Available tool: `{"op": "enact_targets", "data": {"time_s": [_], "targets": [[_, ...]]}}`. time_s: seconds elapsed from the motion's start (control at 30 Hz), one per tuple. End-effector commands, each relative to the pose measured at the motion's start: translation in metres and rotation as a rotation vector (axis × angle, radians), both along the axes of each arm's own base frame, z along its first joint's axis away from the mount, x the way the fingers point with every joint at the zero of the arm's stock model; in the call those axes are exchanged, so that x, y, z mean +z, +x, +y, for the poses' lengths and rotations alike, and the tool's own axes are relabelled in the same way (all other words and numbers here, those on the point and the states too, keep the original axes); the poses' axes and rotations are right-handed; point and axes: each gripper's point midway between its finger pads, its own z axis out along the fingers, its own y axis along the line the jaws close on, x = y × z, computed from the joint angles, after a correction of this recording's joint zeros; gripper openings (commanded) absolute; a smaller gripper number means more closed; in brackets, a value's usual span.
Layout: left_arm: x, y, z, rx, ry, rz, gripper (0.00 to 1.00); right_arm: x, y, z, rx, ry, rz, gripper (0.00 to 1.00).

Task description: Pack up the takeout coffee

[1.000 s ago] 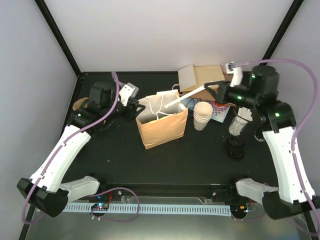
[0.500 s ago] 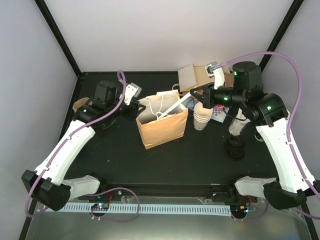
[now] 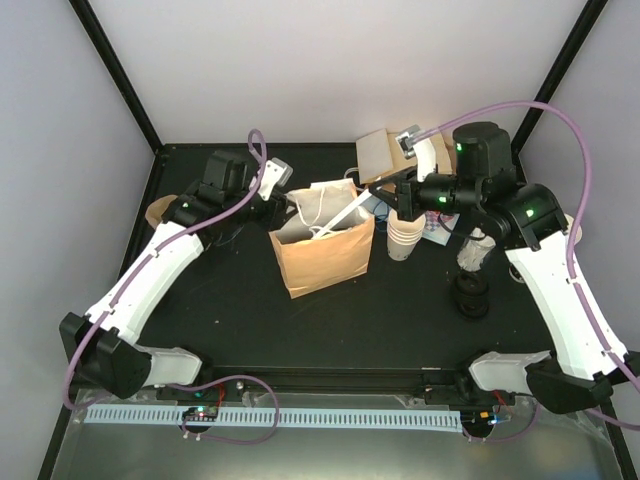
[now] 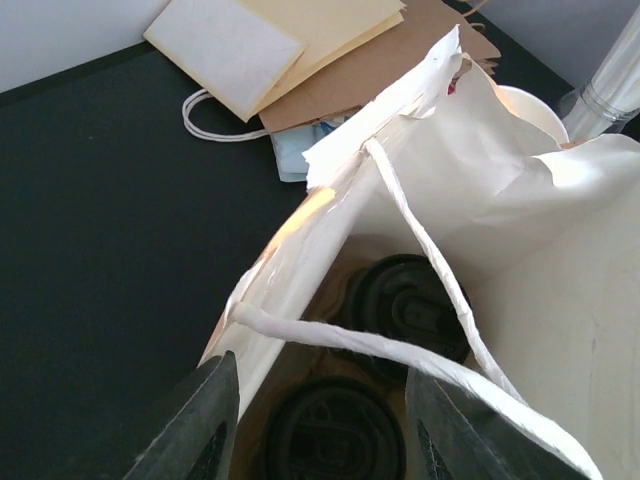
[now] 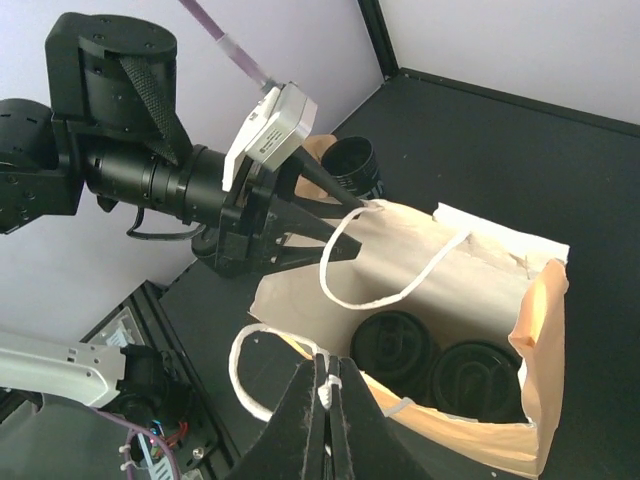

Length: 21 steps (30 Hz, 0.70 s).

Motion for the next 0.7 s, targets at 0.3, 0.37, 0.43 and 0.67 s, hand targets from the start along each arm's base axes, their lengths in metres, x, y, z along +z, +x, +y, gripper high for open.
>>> {"op": "enact_targets", "data": {"time_s": [0.3,0.37,0.43,0.67], "targets": [[0.041,0.016,-0.020,-0.012,-0.160,-0.051,0.63,-0.021,0.009,0.019,0.018,-0.029,-0.020,0.01],[0.049,0.014,-0.025,-0.025,-0.207,-0.051,0.64,-0.025,0.009,0.026,0.026,-0.029,-0.031,0.01],[0.055,0.012,-0.029,-0.041,-0.249,-0.040,0.64,-0.030,0.009,0.034,0.040,-0.021,-0.038,0.01],[0.054,0.010,-0.031,-0.038,-0.276,-0.016,0.64,-0.043,0.011,0.064,0.072,-0.036,-0.060,0.03]]}}
